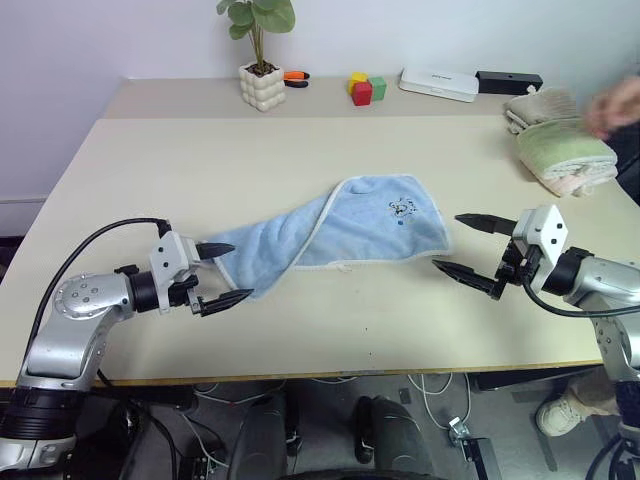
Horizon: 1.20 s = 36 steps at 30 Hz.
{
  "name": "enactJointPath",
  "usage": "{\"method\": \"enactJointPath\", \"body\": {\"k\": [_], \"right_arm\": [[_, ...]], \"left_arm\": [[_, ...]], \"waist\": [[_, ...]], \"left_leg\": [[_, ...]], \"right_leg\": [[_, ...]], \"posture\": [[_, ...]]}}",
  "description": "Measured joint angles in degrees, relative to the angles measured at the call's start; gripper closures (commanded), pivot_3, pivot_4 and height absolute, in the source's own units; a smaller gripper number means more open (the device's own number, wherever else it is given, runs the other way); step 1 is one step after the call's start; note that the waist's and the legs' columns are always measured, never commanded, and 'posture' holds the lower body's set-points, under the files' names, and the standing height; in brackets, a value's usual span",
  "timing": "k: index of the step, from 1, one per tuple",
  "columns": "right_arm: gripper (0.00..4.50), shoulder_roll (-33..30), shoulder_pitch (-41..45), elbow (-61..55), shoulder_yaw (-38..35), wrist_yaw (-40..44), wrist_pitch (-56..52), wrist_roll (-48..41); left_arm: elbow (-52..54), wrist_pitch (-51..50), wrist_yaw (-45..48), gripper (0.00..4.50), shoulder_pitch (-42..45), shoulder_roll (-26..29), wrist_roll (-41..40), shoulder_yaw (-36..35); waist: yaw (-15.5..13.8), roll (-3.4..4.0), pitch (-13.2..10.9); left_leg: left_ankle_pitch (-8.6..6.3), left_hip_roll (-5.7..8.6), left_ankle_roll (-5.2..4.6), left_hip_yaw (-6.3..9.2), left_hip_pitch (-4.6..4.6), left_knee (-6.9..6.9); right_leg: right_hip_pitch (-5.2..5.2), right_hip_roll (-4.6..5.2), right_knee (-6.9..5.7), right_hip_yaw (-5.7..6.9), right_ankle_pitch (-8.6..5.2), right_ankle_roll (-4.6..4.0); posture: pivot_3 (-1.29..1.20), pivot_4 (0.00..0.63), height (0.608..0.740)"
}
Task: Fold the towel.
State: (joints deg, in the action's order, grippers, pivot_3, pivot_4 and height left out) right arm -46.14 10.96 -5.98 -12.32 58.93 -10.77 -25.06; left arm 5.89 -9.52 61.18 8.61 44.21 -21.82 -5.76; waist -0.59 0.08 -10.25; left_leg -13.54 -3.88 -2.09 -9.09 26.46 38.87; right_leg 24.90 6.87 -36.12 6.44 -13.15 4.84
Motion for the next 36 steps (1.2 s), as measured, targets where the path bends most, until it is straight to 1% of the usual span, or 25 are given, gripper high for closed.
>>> {"method": "enactJointPath", "body": {"k": [6, 10, 14, 20, 24, 25, 27, 31, 34, 35, 36], "right_arm": [[0.00, 0.1, 2.3, 1.4, 0.3, 0.1, 0.8, 0.2], [0.00, 0.9, 4.3, 2.9, 1.1, 0.2, 1.7, 0.7], [0.00, 2.7, 4.5, 3.2, 2.9, 0.0, 2.5, 1.4], [0.00, 2.9, 4.7, 3.7, 2.9, -0.7, 3.3, 1.8], [0.00, 3.1, 3.8, 2.7, 2.8, -1.8, 3.3, 1.8], [0.00, 3.2, 3.3, 2.5, 2.8, -1.9, 3.2, 1.8], [0.00, 3.1, 2.2, 1.7, 2.4, -2.4, 3.0, 1.8], [0.00, 3.1, 0.0, -0.5, 1.9, -3.0, 2.5, 1.7], [0.00, 2.8, -0.2, -0.5, 1.3, -3.4, 2.3, 1.7], [0.00, 2.8, -0.1, -0.5, 1.2, -3.5, 2.3, 1.7], [0.00, 2.8, 0.2, -0.5, 1.2, -3.7, 2.3, 1.7]], "left_arm": [[0.5, 0.0, 0.3, 0.04, 0.1, 0.0, 0.6, 0.9], [2.1, 1.1, -0.5, 0.04, 0.3, -0.5, 3.4, 3.7], [2.1, 4.2, -0.8, 0.04, 0.9, -1.0, 7.9, 7.6], [1.9, 4.2, -1.3, 0.04, 1.4, -1.7, 9.3, 9.7], [-0.3, 4.0, -0.7, 0.04, 2.8, -1.8, 11.7, 12.9], [-0.9, 4.1, -0.6, 0.28, 2.9, -1.8, 11.8, 13.3], [-1.9, 3.7, -0.5, 0.91, 4.3, -1.8, 12.8, 14.6], [-3.7, 2.6, -0.6, 2.78, 5.8, -3.5, 13.6, 16.4], [-3.7, 1.4, -1.0, 4.31, 5.5, -4.8, 13.5, 16.6], [-3.6, 1.0, -1.5, 4.46, 5.5, -5.0, 13.3, 16.4], [-3.7, 1.0, -1.6, 4.46, 5.6, -5.0, 13.1, 16.1]], "waist": [[0.0, 0.00, 0.0], [0.0, 0.00, 0.0], [0.0, 0.00, 0.0], [0.0, 0.01, 0.0], [-0.1, 0.01, 0.0], [-0.1, 0.01, 0.0], [-0.2, 0.13, 0.1], [-0.2, 0.61, 0.4], [-0.2, 0.68, 0.5], [-0.2, 0.68, 0.5], [-0.1, 0.68, 0.5]], "left_leg": [[-0.02, 0.00, 0.03, 0.00, 0.00, 0.00], [-0.01, 0.00, 0.02, 0.00, 0.00, 0.00], [-0.01, 0.02, 0.02, -0.02, 0.01, 0.00], [0.04, 0.01, -0.06, -0.01, 0.00, 0.00], [0.04, 0.02, -0.07, -0.01, 0.00, 0.01], [0.04, 0.03, -0.07, -0.02, 0.00, 0.01], [0.01, 0.01, -0.01, 0.00, -0.07, 0.01], [-0.06, 0.01, -0.01, 0.04, -0.36, 0.02], [-0.07, -0.01, -0.01, 0.06, -0.59, 0.01], [-0.07, -0.01, -0.01, 0.06, -0.60, 0.01], [-0.08, -0.01, -0.01, 0.06, -0.60, 0.00]], "right_leg": [[0.02, 0.00, 0.00, 0.00, 0.00, 0.00], [0.00, 0.00, 0.00, 0.00, 0.00, 0.00], [-0.02, 0.00, 0.00, 0.00, 0.00, 0.00], [-0.02, 0.00, -0.01, 0.00, 0.00, 0.00], [-0.03, 0.00, -0.01, 0.00, 0.00, 0.00], [-0.03, 0.00, -0.01, 0.00, 0.00, 0.00], [0.00, 0.01, 0.01, 0.01, 0.00, 0.00], [-0.21, 0.06, 0.04, 0.01, -0.01, 0.00], [-0.38, 0.07, 0.04, 0.00, -0.02, -0.02], [-0.38, 0.07, 0.04, 0.00, -0.02, -0.02], [-0.38, 0.08, 0.05, 0.00, -0.03, -0.02]], "posture": [[0.00, 0.150, 0.740], [0.00, 0.150, 0.740], [0.00, 0.150, 0.740], [0.00, 0.150, 0.740], [0.00, 0.150, 0.740], [0.00, 0.150, 0.740], [0.00, 0.150, 0.740], [0.00, 0.150, 0.740], [0.00, 0.150, 0.740], [0.00, 0.150, 0.740], [0.00, 0.150, 0.740]]}}
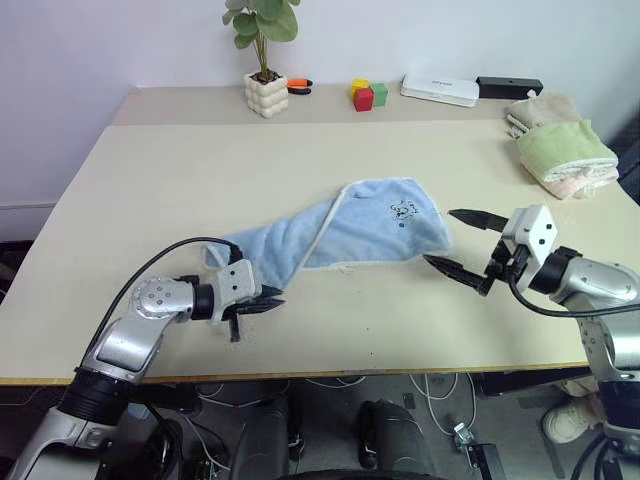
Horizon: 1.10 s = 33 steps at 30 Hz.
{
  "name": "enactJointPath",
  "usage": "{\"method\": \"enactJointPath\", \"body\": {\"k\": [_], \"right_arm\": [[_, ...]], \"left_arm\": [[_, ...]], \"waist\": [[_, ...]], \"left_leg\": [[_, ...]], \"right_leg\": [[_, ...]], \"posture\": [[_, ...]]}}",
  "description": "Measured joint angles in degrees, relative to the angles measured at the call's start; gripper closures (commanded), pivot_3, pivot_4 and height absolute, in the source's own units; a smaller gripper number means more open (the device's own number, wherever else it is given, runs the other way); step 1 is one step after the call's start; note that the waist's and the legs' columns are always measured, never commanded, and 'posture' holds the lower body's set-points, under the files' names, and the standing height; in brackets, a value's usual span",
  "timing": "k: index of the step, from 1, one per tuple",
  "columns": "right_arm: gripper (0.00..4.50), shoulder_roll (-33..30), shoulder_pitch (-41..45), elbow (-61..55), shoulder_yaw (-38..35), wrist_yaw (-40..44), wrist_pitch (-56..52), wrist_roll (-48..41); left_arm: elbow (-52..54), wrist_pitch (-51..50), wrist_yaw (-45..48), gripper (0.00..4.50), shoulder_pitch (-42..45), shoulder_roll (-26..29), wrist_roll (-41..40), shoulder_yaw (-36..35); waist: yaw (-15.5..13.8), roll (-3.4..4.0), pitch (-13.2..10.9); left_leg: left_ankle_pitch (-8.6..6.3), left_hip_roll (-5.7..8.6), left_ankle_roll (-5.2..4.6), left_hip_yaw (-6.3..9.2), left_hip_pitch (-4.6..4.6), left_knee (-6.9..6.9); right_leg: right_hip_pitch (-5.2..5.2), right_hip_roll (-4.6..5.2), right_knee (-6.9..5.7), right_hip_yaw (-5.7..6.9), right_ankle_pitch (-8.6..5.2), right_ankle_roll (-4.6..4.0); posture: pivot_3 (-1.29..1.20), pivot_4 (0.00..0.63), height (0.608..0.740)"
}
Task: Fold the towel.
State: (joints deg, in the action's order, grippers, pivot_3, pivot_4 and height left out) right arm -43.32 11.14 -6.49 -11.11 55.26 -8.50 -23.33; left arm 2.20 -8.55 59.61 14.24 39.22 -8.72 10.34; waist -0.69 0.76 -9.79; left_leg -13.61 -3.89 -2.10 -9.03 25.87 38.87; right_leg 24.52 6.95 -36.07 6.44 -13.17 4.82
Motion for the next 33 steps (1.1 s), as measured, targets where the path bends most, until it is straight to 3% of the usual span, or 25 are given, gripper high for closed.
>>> {"method": "enactJointPath", "body": {"k": [4, 9, 14, 19, 28, 33], "right_arm": [[0.00, 1.0, 3.2, 1.9, 0.6, -1.7, 1.3, 1.5], [0.00, 4.2, 8.6, 8.5, 3.5, -6.7, 5.3, 7.7], [0.00, 7.8, 19.3, 23.5, 6.9, -13.8, 10.0, 15.8], [0.00, 11.3, 31.9, 37.9, 9.3, -17.1, 10.6, 19.3], [0.00, 18.0, 44.9, 61.0, 12.0, -19.6, 10.8, 23.1], [0.00, 21.6, 51.9, 70.7, 11.3, -21.6, 8.4, 23.1]], "left_arm": [[-0.5, 0.2, 0.0, 4.46, -0.2, 0.4, -0.9, -1.2], [1.9, -5.9, 2.1, 4.46, -3.3, 1.7, -13.6, -13.3], [6.1, -10.4, 5.1, 4.46, -8.1, 6.1, -23.0, -24.0], [9.1, -13.3, 5.1, 4.46, -12.6, 6.7, -26.0, -27.2], [18.2, -21.6, 9.1, 4.46, -26.9, 10.0, -35.0, -34.5], [21.1, -23.7, 9.0, 4.46, -30.8, 10.2, -37.3, -36.5]], "waist": [[0.2, 0.01, 0.0], [1.2, -0.04, -0.1], [1.9, -0.01, -0.1], [1.8, -0.02, -0.1], [2.8, 0.01, -0.2], [3.3, 0.01, -0.2]], "left_leg": [[0.00, 0.00, -0.01, -0.03, 0.02, -0.05], [0.15, -0.01, -0.13, -0.04, 0.63, 0.00], [0.34, 0.11, 0.17, -0.18, 0.58, 0.00], [0.37, 0.06, 0.24, -0.19, 0.60, -0.06], [0.44, 0.06, 0.40, -0.25, 0.59, -0.22], [0.53, 0.10, 0.52, -0.28, 0.53, -0.51]], "right_leg": [[0.07, 0.00, 0.00, -0.01, 0.00, 0.00], [0.37, -0.04, -0.09, -0.01, 0.02, 0.04], [0.34, -0.07, -0.09, -0.04, 0.05, 0.14], [0.37, -0.12, -0.10, -0.03, 0.03, 0.15], [0.45, -0.13, -0.14, -0.05, 0.04, 0.16], [0.49, -0.14, -0.09, -0.08, 0.08, 0.23]], "posture": [[0.00, 0.150, 0.740], [0.00, 0.150, 0.740], [0.00, 0.150, 0.740], [0.00, 0.150, 0.740], [0.00, 0.150, 0.740], [0.00, 0.150, 0.740]]}}
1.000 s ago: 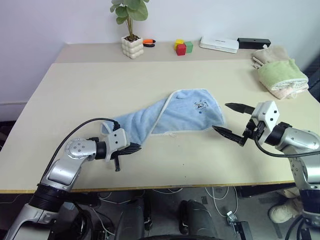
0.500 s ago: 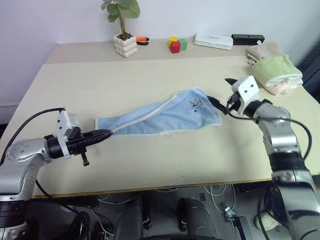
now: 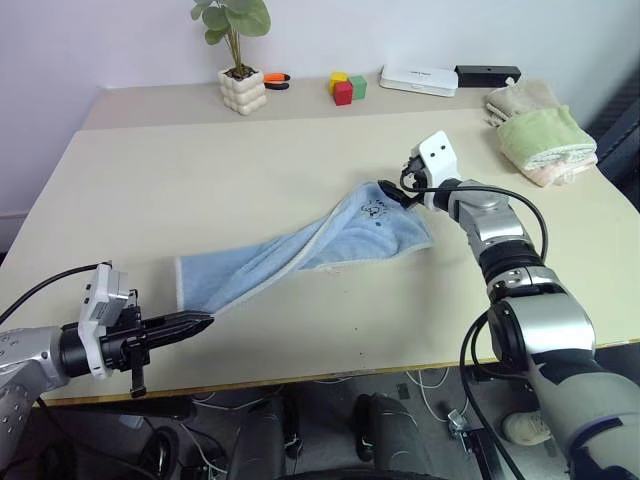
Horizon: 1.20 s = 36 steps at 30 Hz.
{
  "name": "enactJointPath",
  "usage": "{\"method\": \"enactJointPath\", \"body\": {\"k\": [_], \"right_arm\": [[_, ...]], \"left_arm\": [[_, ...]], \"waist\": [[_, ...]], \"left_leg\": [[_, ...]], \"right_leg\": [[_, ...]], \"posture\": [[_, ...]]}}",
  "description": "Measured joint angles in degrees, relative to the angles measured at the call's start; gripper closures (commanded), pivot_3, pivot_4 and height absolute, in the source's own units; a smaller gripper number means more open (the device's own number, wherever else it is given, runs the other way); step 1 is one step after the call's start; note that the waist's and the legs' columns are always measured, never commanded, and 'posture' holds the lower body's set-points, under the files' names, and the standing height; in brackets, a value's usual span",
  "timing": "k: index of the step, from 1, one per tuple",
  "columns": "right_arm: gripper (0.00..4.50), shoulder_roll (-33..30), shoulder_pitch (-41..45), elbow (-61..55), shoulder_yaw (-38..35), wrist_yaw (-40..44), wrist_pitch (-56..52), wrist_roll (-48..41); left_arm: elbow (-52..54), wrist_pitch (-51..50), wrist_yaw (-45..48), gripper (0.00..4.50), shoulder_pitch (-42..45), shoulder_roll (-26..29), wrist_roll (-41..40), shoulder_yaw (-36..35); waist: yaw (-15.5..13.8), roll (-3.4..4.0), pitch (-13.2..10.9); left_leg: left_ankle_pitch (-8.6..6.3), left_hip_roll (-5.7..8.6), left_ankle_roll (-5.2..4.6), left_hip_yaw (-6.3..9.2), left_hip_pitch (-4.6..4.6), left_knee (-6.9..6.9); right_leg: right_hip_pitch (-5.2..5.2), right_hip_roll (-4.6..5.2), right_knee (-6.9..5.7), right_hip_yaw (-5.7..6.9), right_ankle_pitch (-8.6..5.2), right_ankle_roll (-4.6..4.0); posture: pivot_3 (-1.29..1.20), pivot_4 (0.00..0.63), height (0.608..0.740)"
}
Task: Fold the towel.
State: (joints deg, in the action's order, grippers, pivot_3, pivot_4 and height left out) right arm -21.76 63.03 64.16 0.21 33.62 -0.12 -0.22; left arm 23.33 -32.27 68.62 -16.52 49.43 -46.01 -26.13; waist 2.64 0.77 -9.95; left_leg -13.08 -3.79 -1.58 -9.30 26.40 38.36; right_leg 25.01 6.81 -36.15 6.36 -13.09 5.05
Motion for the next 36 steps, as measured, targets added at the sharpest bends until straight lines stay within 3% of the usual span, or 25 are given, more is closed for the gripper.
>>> {"method": "enactJointPath", "body": {"k": [6, 10, 13, 20, 26, 32, 35, 36], "right_arm": [[0.00, 5.6, 4.2, 5.9, -0.1, -3.8, -3.0, 0.8], [0.00, 6.2, 4.2, 8.4, 1.5, -5.0, -5.8, 3.2], [0.81, 5.9, 4.1, 8.7, 2.0, -4.2, -7.0, 4.3], [4.44, 5.3, 2.8, 5.7, 3.0, 3.3, -9.6, 4.4], [4.48, -0.5, -5.4, -8.5, 3.8, 13.3, -13.7, 3.1], [4.48, -13.7, -26.3, -44.6, 5.2, 26.4, -24.8, -0.9], [4.48, -18.3, -33.4, -57.2, 5.9, 29.4, -28.6, -2.2], [4.21, -19.0, -34.7, -59.8, 5.9, 29.7, -29.7, -2.6]], "left_arm": [[2.2, -0.6, -1.4, 4.46, -1.7, -0.3, -0.7, -0.1], [2.7, -0.3, -3.2, 4.46, -1.8, -1.3, 0.1, 0.2], [3.0, 0.2, -4.1, 4.50, -1.8, -1.3, 0.6, 0.2], [3.4, 1.6, -4.6, 4.50, -0.3, -1.3, 2.8, 1.0], [1.3, 2.6, -4.6, 4.50, 2.3, -1.2, 4.3, 2.6], [-1.1, 3.2, -3.8, 4.50, 4.0, -1.2, 4.8, 3.3], [-2.1, 3.8, -3.0, 4.50, 5.7, -1.1, 5.4, 4.4], [-2.4, 4.0, -2.7, 4.50, 6.3, -1.1, 5.4, 4.8]], "waist": [[0.0, 0.00, 0.0], [-0.1, 0.00, 0.0], [0.0, -0.01, 0.0], [-0.3, -0.06, 0.1], [-0.8, -0.10, 0.1], [-1.9, -0.09, 0.1], [-1.8, -0.09, 0.1], [-1.7, -0.10, 0.1]], "left_leg": [[0.21, -0.02, 0.33, -0.01, -0.03, -0.30], [0.21, 0.00, 0.34, -0.01, -0.02, -0.31], [0.21, -0.01, 0.34, 0.01, -0.04, -0.32], [0.20, 0.00, 0.37, -0.01, -0.05, -0.32], [0.15, 0.01, 0.43, 0.03, -0.05, -0.32], [0.14, -0.02, 0.39, 0.18, -0.06, -0.34], [0.08, -0.03, 0.42, 0.18, -0.07, -0.32], [0.05, -0.04, 0.39, 0.17, -0.08, -0.32]], "right_leg": [[0.12, -0.15, -0.08, 0.03, -0.01, -0.05], [0.10, -0.14, -0.07, 0.03, -0.02, -0.06], [0.11, -0.15, -0.08, 0.03, -0.01, -0.06], [0.06, -0.14, -0.06, 0.04, -0.01, -0.06], [0.03, -0.13, -0.01, 0.06, -0.02, -0.06], [0.09, -0.09, -0.02, 0.06, -0.03, -0.07], [0.12, -0.07, -0.01, 0.05, -0.11, -0.24], [0.12, -0.07, -0.01, 0.05, -0.11, -0.25]], "posture": [[0.00, 0.150, 0.740], [0.00, 0.150, 0.740], [0.00, 0.150, 0.740], [0.00, 0.150, 0.740], [0.00, 0.150, 0.740], [0.00, 0.150, 0.740], [0.00, 0.150, 0.740], [0.00, 0.150, 0.740]]}}
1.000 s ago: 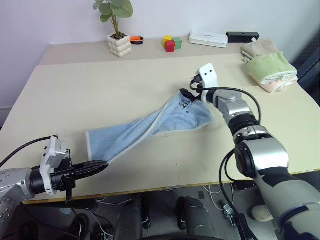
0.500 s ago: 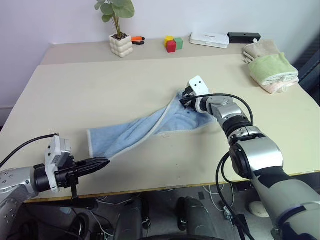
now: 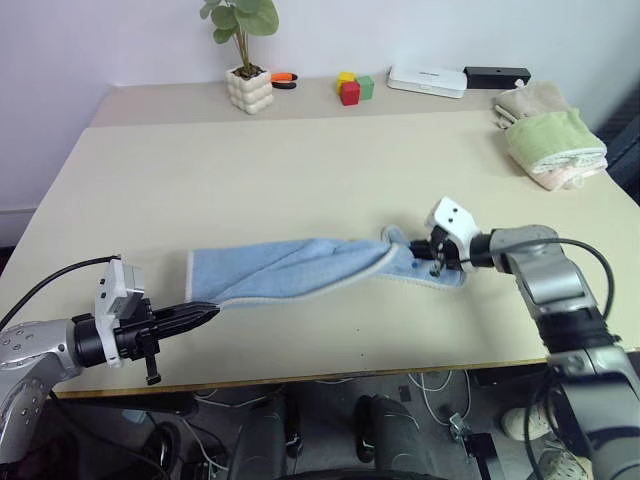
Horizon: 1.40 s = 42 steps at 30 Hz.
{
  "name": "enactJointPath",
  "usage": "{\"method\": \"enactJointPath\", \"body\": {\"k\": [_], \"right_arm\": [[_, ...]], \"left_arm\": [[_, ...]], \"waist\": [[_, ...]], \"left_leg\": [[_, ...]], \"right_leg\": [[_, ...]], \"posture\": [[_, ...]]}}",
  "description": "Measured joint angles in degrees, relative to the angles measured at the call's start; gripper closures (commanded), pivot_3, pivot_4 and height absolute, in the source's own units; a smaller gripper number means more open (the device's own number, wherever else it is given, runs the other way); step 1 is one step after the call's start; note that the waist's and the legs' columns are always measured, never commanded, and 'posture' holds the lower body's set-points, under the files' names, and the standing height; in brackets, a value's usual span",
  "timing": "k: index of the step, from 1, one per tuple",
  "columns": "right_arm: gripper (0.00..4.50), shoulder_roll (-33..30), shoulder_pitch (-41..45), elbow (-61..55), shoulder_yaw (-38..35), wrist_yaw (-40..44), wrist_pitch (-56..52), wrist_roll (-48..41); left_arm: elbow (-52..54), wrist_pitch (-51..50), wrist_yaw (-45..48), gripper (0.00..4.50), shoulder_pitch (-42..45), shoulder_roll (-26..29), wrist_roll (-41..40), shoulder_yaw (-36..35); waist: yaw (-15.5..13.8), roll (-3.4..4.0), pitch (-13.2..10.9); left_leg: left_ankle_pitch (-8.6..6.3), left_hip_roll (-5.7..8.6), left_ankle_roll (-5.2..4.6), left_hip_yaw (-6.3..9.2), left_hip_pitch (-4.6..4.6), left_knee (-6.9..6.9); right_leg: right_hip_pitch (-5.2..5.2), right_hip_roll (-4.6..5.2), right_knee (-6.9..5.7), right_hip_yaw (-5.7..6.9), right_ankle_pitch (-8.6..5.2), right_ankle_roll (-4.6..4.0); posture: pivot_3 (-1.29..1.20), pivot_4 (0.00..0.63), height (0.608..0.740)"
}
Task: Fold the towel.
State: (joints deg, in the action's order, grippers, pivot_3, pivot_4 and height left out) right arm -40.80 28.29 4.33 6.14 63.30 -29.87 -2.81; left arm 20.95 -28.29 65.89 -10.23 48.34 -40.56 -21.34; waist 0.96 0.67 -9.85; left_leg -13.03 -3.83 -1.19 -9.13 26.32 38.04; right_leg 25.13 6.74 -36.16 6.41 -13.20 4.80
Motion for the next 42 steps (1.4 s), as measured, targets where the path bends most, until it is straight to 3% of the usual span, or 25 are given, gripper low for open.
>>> {"method": "enactJointPath", "body": {"k": [2, 9, 15, 21, 30, 36, 41, 42], "right_arm": [[3.56, -0.2, -1.3, -2.8, -0.3, 0.1, -3.0, -1.9], [0.06, -2.0, -1.4, -4.3, -0.3, -1.8, -4.6, -3.3], [0.06, -6.9, 0.5, -4.8, -4.7, 3.2, -5.1, -9.6], [0.06, -5.8, 9.1, -0.1, -5.8, 1.5, -6.3, -11.5], [0.06, 0.5, 14.3, 16.7, 3.7, -1.9, 5.7, -2.9], [0.06, 2.3, 18.3, 24.9, 6.6, -0.4, 3.4, -0.6], [0.06, 1.5, 18.3, 24.4, 8.0, 4.0, 0.3, -0.5], [0.29, 1.3, 18.3, 24.0, 8.1, 4.8, 0.0, -0.5]], "left_arm": [[-0.6, 0.1, 0.3, 4.50, 1.3, 0.0, 0.2, 0.8], [-2.7, 0.2, 1.3, 4.50, 4.4, 0.1, 1.4, 3.1], [-2.8, 0.2, 2.0, 4.50, 4.4, 0.5, 1.4, 3.4], [-2.7, 0.2, 1.9, 4.50, 4.5, 0.5, 1.6, 4.3], [-2.0, 0.1, 0.1, 4.50, 4.3, 0.0, 1.8, 4.8], [-0.5, 0.2, -0.7, 4.50, 3.6, -0.1, 1.8, 4.8], [0.3, 0.2, -1.2, 4.50, 2.5, -0.1, 1.8, 4.7], [0.4, 0.2, -1.3, 4.50, 2.4, -0.1, 1.8, 4.7]], "waist": [[0.0, -0.01, 0.0], [-0.3, -0.03, 0.0], [-0.2, -0.04, 0.0], [-0.1, -0.05, 0.0], [-0.1, -0.04, 0.0], [-0.2, -0.04, 0.0], [-0.1, -0.03, 0.0], [-0.1, -0.03, 0.0]], "left_leg": [[-0.04, -0.01, -0.07, 0.01, 0.00, 0.00], [0.10, 0.02, -0.08, -0.02, 0.04, 0.02], [-0.04, 0.01, -0.33, -0.01, 0.04, 0.03], [-0.03, 0.00, -0.34, -0.02, 0.04, 0.02], [0.14, 0.03, -0.13, -0.07, 0.06, 0.05], [0.15, 0.02, -0.12, -0.08, 0.07, 0.05], [0.14, 0.01, -0.12, -0.07, 0.05, 0.05], [0.14, 0.01, -0.12, -0.07, 0.05, 0.05]], "right_leg": [[0.03, -0.01, -0.01, 0.00, 0.00, -0.02], [0.06, 0.01, 0.02, 0.00, 0.01, -0.02], [0.06, 0.01, 0.01, 0.00, 0.01, -0.02], [0.07, -0.01, 0.00, 0.00, 0.01, -0.04], [0.06, -0.01, -0.02, 0.00, 0.10, 0.12], [0.04, -0.03, -0.02, 0.00, 0.11, 0.13], [0.05, -0.03, -0.04, 0.00, 0.11, 0.13], [0.05, -0.03, -0.03, 0.00, 0.11, 0.13]], "posture": [[0.00, 0.150, 0.740], [0.00, 0.150, 0.740], [0.00, 0.150, 0.740], [0.00, 0.150, 0.740], [0.00, 0.150, 0.740], [0.00, 0.150, 0.740], [0.00, 0.150, 0.740], [0.00, 0.150, 0.740]]}}
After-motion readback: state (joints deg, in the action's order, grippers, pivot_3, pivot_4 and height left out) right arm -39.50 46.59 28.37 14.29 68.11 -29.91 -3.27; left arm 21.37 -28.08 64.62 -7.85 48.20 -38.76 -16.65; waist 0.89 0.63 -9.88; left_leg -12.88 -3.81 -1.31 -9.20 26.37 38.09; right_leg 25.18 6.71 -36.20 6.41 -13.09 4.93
